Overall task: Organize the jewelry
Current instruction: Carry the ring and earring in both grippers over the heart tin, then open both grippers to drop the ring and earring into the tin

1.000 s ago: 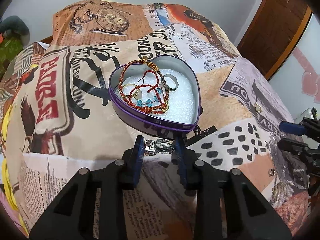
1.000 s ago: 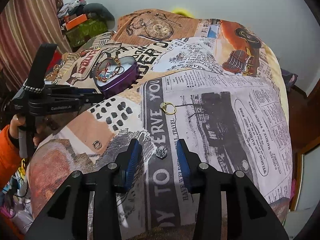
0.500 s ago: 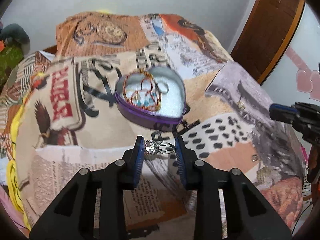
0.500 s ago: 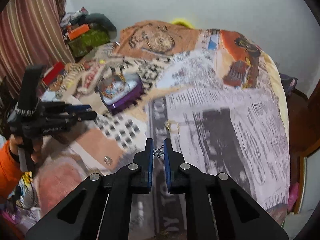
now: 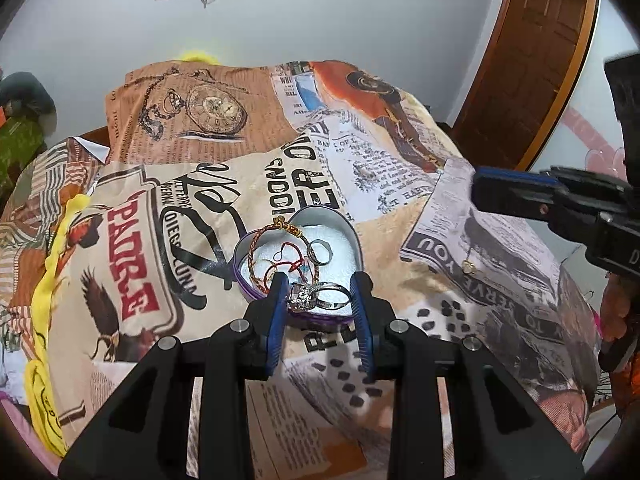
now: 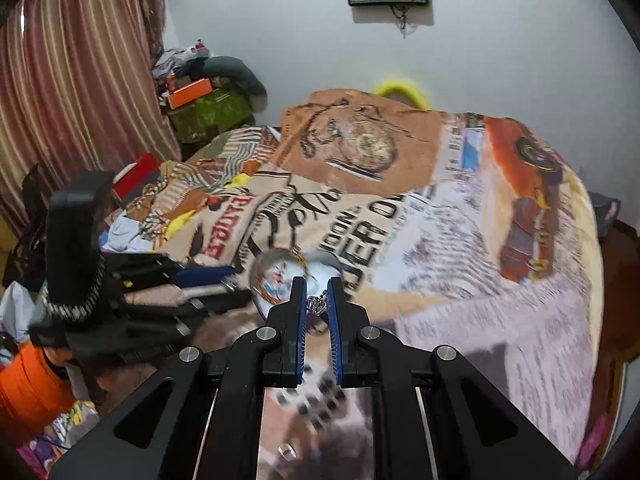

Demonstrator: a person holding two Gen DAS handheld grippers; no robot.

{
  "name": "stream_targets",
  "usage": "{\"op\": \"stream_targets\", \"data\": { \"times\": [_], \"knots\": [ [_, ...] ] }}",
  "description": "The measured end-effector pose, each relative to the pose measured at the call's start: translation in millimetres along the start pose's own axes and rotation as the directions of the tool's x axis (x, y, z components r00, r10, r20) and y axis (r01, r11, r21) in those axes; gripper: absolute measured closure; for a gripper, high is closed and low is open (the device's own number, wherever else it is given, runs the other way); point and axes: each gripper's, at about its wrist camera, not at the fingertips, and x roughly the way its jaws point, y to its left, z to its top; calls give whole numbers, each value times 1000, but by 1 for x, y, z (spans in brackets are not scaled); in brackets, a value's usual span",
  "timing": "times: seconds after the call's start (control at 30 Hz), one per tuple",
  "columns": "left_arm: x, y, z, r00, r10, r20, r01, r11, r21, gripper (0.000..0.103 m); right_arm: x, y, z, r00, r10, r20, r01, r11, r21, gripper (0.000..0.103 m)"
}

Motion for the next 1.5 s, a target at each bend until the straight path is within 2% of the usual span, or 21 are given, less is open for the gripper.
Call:
{"op": "stream_targets", "data": {
  "times": [0.4,0.67,0.73,0.93,1.2,1.27,1.33,1.4,1.5],
  "knots": [
    [26,11,5,999,-14,-39,14,1000,-2,73,61,4,14,990,65,-122,-61,997,38,94],
    [13,14,1,1000,-10,-24,10,1000,-5,71,78,3,14,974,98,-205,-85,994,69,93],
    [7,16,0,1000,-3,-19,3,1000,-11,67,78,5,13,971,94,-219,-83,995,61,89],
    [-10,16,0,1000,11,-5,-11,1000,-20,66,58,6,15,983,52,-178,-48,998,29,86],
    [-23,-3,4,1000,24,17,-25,1000,13,61,6,-19,13,993,-74,-89,75,997,7,85],
    [-24,-9,4,1000,15,16,-16,1000,17,60,-2,-30,8,990,-115,-87,116,993,6,81],
    [-23,-13,3,1000,8,14,-8,1000,22,60,-8,-41,1,985,-150,-88,151,988,9,72],
    [-20,-18,3,1000,4,7,-5,1000,23,60,-8,-49,-8,980,-170,-103,172,985,16,67],
    [-14,-23,1,1000,1,-12,0,1000,25,60,-3,-58,-24,973,-176,-149,181,983,20,67]
  ]
}}
